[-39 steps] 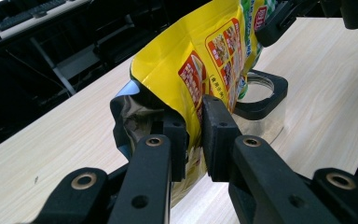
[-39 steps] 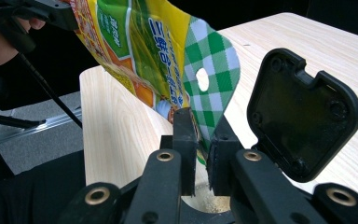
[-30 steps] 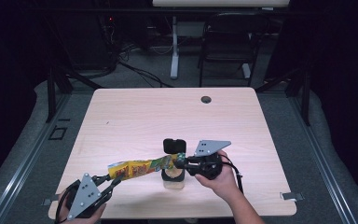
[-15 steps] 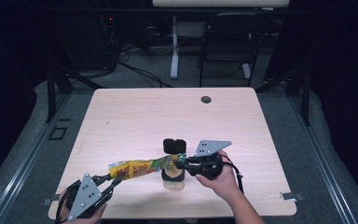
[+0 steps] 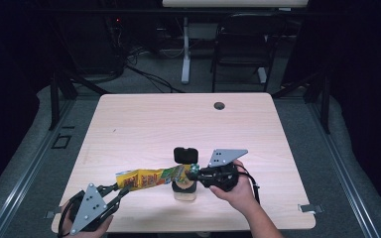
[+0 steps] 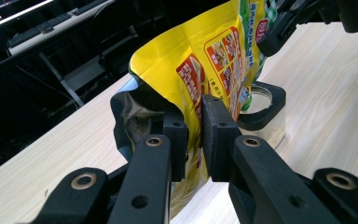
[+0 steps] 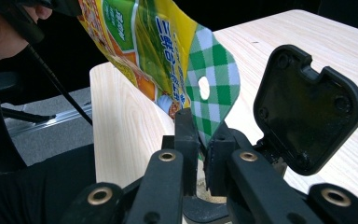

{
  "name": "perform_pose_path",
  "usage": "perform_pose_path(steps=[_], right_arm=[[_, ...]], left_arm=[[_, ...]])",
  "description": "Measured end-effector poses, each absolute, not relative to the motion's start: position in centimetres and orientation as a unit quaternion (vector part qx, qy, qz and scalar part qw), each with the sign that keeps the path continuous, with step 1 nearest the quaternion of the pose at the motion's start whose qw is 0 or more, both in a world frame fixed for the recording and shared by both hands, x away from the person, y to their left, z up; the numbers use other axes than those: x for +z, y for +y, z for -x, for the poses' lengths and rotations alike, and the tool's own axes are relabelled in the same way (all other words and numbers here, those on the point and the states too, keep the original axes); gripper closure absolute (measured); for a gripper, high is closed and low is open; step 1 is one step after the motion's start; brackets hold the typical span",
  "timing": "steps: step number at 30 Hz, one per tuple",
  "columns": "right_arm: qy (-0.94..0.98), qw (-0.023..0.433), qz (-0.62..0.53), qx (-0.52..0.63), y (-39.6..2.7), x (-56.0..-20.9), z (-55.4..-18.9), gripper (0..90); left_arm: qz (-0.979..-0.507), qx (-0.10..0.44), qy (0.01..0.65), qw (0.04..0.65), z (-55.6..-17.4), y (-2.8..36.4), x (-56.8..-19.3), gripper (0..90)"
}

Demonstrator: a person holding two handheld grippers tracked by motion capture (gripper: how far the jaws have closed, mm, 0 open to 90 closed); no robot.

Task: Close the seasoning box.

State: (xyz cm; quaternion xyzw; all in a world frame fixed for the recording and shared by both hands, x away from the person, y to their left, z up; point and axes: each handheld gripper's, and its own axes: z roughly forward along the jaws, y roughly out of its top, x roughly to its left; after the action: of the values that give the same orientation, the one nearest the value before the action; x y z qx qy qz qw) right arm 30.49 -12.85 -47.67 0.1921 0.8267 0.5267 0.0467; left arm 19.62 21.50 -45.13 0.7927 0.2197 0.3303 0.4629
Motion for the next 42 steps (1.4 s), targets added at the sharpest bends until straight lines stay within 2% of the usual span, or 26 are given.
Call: perform_pose_path(steps=[42], right_arm=[[0.830, 0.039, -0.194, 0.522, -13.46, -47.76, -30.61, 86.8]], left_arm=[[-0.794, 0.329, 0.210, 0.466, -19.96, 20.67, -44.38, 81.2]])
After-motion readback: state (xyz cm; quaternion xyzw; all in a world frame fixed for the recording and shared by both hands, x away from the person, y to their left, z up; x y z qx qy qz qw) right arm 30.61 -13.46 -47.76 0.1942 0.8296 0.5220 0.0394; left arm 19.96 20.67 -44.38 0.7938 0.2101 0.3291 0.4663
